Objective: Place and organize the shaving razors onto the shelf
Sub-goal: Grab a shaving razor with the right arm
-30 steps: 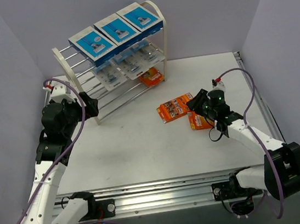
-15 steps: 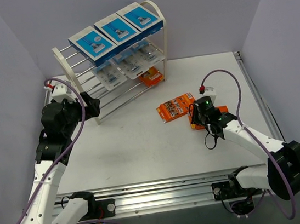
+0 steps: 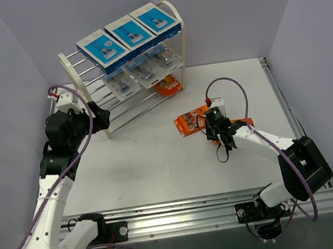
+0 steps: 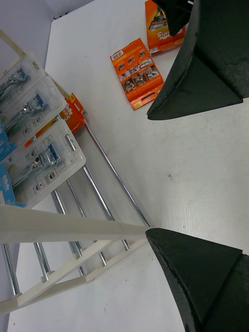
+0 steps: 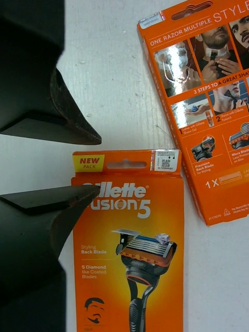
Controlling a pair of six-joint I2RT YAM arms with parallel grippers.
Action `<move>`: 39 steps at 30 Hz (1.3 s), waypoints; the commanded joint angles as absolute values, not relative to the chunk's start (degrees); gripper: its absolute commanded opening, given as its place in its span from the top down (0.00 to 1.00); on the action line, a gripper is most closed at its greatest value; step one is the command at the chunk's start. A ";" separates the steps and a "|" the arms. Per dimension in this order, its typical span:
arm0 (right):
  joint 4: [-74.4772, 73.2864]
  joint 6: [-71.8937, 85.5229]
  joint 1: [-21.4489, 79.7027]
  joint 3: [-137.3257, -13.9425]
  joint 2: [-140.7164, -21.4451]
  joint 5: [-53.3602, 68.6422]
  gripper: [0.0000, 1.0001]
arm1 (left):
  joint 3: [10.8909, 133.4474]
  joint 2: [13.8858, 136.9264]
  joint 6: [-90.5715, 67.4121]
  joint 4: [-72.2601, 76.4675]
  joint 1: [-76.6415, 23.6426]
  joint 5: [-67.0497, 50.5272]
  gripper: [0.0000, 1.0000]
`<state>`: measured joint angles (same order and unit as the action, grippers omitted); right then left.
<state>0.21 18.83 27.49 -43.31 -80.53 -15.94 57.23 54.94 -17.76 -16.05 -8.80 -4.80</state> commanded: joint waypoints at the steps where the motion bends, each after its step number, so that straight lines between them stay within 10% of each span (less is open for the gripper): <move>1: 0.97 15.91 28.04 -46.58 -82.44 -18.28 0.67 | 58.10 54.58 -18.54 -13.01 -7.82 -6.50 0.06; 30: -5.45 14.50 29.97 -55.02 -97.12 -23.99 0.67 | 58.10 55.28 -19.60 -12.39 -6.50 -9.14 0.06; 39: -6.24 15.12 29.88 -55.28 -97.30 -25.66 0.96 | 58.18 55.28 -19.60 -12.57 -6.24 -9.05 0.06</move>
